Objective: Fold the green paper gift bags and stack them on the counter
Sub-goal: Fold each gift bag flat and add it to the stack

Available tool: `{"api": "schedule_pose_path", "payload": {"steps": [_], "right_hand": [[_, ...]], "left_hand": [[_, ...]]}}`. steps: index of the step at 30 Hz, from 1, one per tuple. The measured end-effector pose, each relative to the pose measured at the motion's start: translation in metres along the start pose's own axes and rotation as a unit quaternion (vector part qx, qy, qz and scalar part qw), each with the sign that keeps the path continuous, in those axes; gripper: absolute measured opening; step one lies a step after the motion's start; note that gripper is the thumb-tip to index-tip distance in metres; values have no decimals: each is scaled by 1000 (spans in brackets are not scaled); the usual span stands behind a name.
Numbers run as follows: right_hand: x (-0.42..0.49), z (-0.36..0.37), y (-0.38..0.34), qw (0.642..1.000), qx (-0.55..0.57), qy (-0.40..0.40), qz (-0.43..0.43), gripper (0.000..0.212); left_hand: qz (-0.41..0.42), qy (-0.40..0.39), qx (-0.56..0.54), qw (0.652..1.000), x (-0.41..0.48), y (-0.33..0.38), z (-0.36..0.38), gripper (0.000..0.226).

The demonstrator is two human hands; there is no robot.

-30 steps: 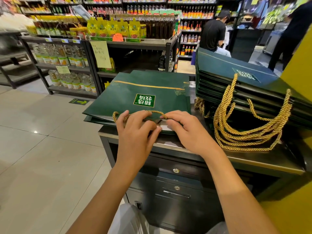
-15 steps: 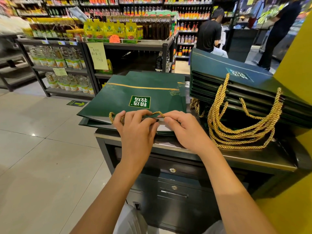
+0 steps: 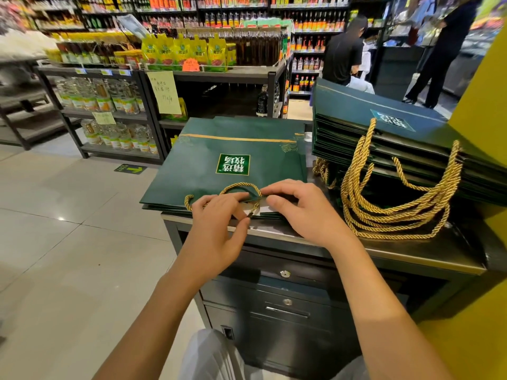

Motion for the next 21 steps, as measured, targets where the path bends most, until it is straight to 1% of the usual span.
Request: {"api": "schedule_pose_path", "payload": {"steps": [2, 4, 6, 7, 9, 10, 12, 13, 14, 15, 16, 17, 18, 19, 21], "right_hand": [[0, 0, -1, 1000, 10, 2, 9, 23], [-2, -1, -3, 1000, 24, 14, 10, 21], [-4, -1, -6, 998, 46, 30, 8, 19], [-5, -1, -6, 998, 53, 36, 8, 18], [-6, 0, -7, 997, 56, 44, 7, 17], [-6, 0, -7, 997, 54, 46, 7, 17], [-6, 1, -7, 997, 46, 55, 9, 17], [-6, 3, -8, 997, 38, 60, 8, 17], [-6, 4, -9, 998, 24, 65, 5, 17], [-6, 5, -10, 997, 9, 71, 2, 19], [-6, 6, -11, 997, -6, 78, -3, 21], [-6, 8, -12, 996, -22, 85, -9, 24], [-7, 9, -13, 995, -38, 89, -14, 29], [-7, 10, -15, 994, -57, 90, -18, 35], [-7, 11, -22, 991, -106, 79, -19, 52]], "left_hand": [[-3, 2, -13, 1000, -2, -2, -3, 13], [-17, 28, -31, 999, -2, -4, -14, 16], [-36, 91, -38, 994, -4, -9, -32, 16], [-53, 130, -24, 990, -6, -13, -42, 17], [-117, 194, 5, 974, -9, -24, -62, 15], [-172, 202, -8, 964, -11, -30, -70, 21], [-292, 177, -93, 935, -13, -42, -77, 44], [-332, 163, -153, 916, -14, -47, -78, 51], [-353, 155, -219, 896, -15, -50, -79, 54], [-361, 158, -294, 871, -15, -52, -78, 53], [-363, 168, -376, 836, -15, -51, -78, 48], [-362, 175, -455, 794, -15, -48, -77, 41], [-357, 177, -511, 762, -15, -44, -78, 34], [-355, 177, -534, 747, -15, -41, -78, 29], [-346, 177, -554, 736, -15, -34, -81, 25]]}}
Point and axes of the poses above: each hand's wrist, its own x-axis towards the middle knuckle, its own z-axis out of the palm, y = z × x, the point moved 1 cm from there along x, towards the middle knuckle, and after that the axes turned 11 degrees about -y, right-handed, at the moved point
